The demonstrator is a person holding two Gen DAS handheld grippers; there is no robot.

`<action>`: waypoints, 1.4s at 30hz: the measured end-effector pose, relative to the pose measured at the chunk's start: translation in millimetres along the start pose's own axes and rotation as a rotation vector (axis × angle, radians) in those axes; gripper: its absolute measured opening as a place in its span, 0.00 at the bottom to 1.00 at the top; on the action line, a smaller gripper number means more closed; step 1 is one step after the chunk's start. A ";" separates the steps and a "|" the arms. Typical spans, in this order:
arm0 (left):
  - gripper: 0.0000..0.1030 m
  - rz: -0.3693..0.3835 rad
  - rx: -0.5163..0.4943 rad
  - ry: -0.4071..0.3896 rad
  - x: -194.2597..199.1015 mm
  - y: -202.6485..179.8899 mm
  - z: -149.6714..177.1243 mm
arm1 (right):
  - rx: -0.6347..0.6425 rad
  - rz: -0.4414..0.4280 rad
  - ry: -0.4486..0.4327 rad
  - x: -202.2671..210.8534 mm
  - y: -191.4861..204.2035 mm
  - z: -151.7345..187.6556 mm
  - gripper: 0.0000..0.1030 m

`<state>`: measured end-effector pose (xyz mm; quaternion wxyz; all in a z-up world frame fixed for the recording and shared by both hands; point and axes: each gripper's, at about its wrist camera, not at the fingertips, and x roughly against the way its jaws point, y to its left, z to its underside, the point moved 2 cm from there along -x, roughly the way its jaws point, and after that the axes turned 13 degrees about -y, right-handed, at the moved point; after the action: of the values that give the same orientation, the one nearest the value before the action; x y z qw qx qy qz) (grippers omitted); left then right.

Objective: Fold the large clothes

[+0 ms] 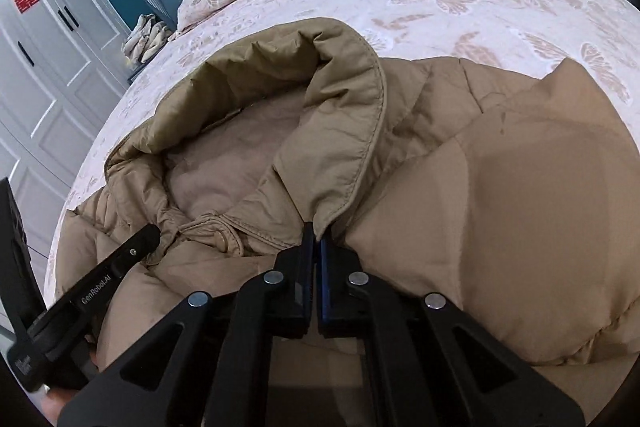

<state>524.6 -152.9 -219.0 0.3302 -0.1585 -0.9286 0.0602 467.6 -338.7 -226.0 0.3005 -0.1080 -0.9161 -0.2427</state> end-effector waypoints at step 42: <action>0.53 -0.058 -0.020 0.142 -58.5 19.3 -55.2 | -0.147 0.025 0.152 -45.5 -3.5 -60.7 0.00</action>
<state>607.2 -153.9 -215.2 0.3953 -0.1388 -0.9075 0.0298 532.8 -375.0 -212.2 0.3634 -0.1225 -0.8688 -0.3131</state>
